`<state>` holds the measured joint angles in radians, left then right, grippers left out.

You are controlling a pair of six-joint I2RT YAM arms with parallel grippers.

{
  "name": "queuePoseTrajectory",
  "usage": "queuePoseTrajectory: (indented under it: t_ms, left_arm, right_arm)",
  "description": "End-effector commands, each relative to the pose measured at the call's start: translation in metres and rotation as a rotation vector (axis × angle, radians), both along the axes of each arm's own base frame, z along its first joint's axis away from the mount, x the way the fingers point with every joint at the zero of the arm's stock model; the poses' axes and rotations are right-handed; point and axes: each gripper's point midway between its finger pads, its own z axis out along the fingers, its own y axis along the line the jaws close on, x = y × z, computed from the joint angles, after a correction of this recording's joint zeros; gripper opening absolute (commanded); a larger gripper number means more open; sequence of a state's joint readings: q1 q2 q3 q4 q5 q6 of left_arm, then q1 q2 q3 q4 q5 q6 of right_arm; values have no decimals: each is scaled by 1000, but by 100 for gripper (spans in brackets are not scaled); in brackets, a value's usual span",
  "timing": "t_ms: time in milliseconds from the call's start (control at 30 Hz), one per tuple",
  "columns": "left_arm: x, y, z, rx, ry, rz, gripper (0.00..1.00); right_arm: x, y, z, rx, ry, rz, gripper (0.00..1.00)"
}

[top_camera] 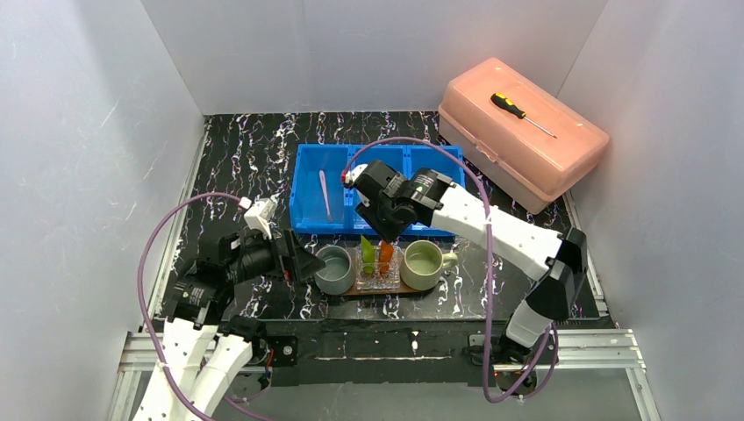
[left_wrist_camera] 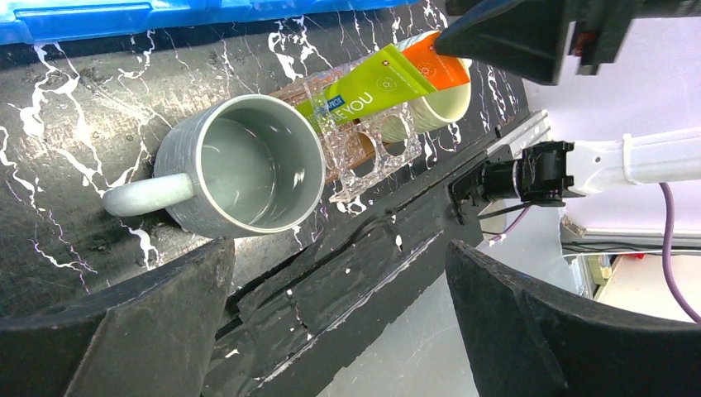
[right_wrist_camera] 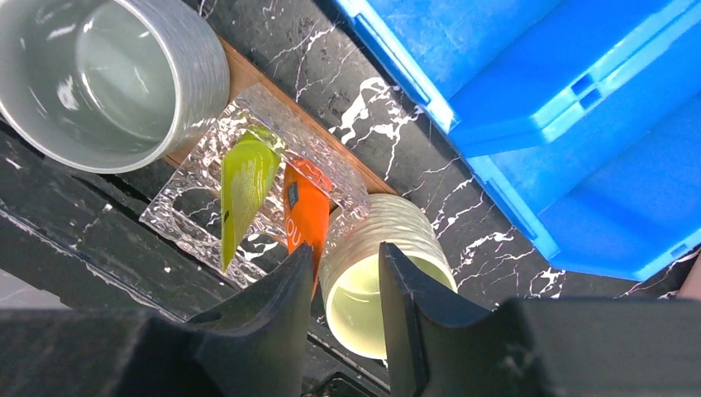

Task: Prepare toiletry sets of a toothbrush and toothpaste on the tray

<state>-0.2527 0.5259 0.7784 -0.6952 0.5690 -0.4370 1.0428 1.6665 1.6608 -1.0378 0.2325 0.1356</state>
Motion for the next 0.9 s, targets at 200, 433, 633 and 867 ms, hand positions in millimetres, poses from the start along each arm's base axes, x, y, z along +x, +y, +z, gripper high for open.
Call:
queuePoseTrajectory:
  t_ms: [200,433,633,867]
  left_arm:
    - [7,2,-12,43,62,13,98]
    - [29,10,-8,111,101,81,98]
    - [60,6,0,144,170,109,98]
    - [105,-4,4,190,272,115,98]
  right_arm:
    - [22,16,72,227,-192,-44,49]
    - [33,17,98,294,-279,-78,52]
    - [37,17,115,371,-331,-101,53]
    - [29,8,119,403,-328,-115,55]
